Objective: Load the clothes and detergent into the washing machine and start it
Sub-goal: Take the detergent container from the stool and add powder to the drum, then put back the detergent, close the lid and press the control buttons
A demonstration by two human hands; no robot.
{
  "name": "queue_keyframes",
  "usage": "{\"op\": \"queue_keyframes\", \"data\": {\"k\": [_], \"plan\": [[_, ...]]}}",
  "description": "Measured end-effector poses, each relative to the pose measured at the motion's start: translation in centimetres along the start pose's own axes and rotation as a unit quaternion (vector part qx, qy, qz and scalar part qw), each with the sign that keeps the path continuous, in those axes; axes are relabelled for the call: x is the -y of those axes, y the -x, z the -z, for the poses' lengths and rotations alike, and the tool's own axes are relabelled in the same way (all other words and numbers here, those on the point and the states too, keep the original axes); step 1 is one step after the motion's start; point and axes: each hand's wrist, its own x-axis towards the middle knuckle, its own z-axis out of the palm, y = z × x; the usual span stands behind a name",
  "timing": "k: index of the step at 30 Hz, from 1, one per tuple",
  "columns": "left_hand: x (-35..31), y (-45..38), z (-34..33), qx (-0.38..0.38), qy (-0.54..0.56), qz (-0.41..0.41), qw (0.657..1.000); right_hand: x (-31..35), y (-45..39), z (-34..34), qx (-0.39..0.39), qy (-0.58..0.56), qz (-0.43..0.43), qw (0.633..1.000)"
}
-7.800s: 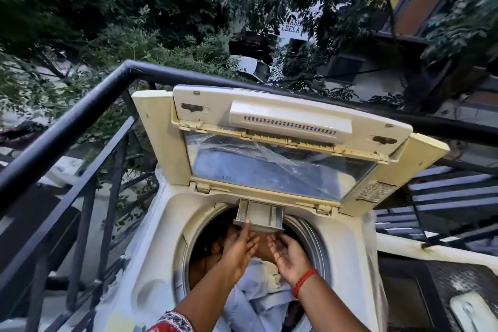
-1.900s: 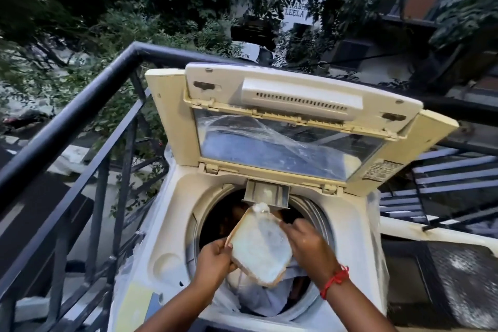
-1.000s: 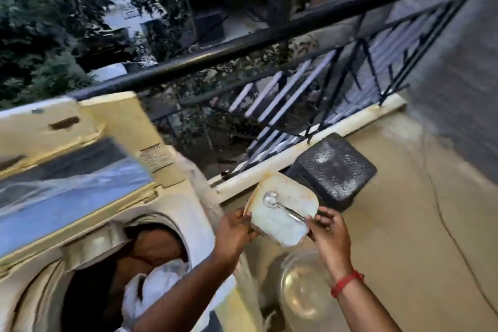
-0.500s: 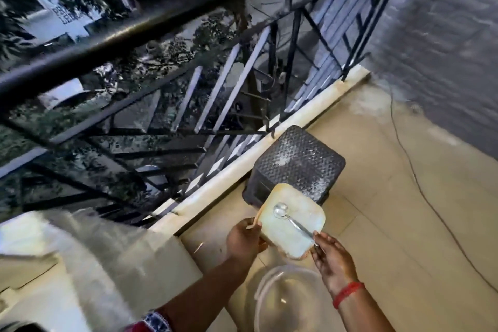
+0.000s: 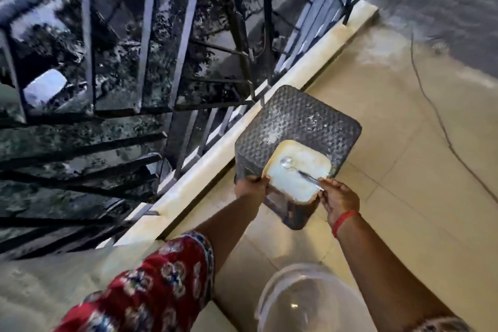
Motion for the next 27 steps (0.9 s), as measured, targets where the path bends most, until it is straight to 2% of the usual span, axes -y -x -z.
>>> {"op": "queue_keyframes", "data": {"k": [4,8,10,12,15,17,20,22,27], "plan": [[0.7,-2.3,-1.2,-0.056,-0.011,-0.013,0.998,-0.9,-2.9,-0.8,-0.027,0.031,0.053,0.998],[0.2,-3.3,-1.4,-0.049,-0.004,-0.038,0.998,-1.9,-6.0,-0.4,-0.072,0.134,0.098,0.983],[-0.4,-2.8,-1.5,-0.046,-0.027,-0.04,0.998,-1.8,-6.9,-0.1,-0.057,0.144,0.099,0.983],[-1.3,-1.4,-1.1,-0.024,-0.08,-0.049,0.995,-0.2,-4.4,-0.3,-0.05,0.2,0.125,0.971],[-1.8,1.9,0.7,0.023,-0.17,-0.082,0.982,1.0,-0.1,0.3,-0.09,0.26,0.214,0.937],[-1.8,5.4,2.8,0.041,-0.229,-0.109,0.967,1.3,3.4,0.9,-0.085,0.285,0.264,0.917],[-0.6,11.0,6.7,0.032,-0.282,-0.111,0.952,0.8,8.5,0.8,-0.014,0.334,0.344,0.877],[-0.1,14.5,10.0,0.021,-0.305,-0.109,0.946,0.4,12.8,-0.3,0.04,0.387,0.384,0.837],[-0.9,22.3,17.9,-0.035,-0.368,-0.153,0.917,0.8,28.1,-3.9,0.163,0.486,0.531,0.675]]}}
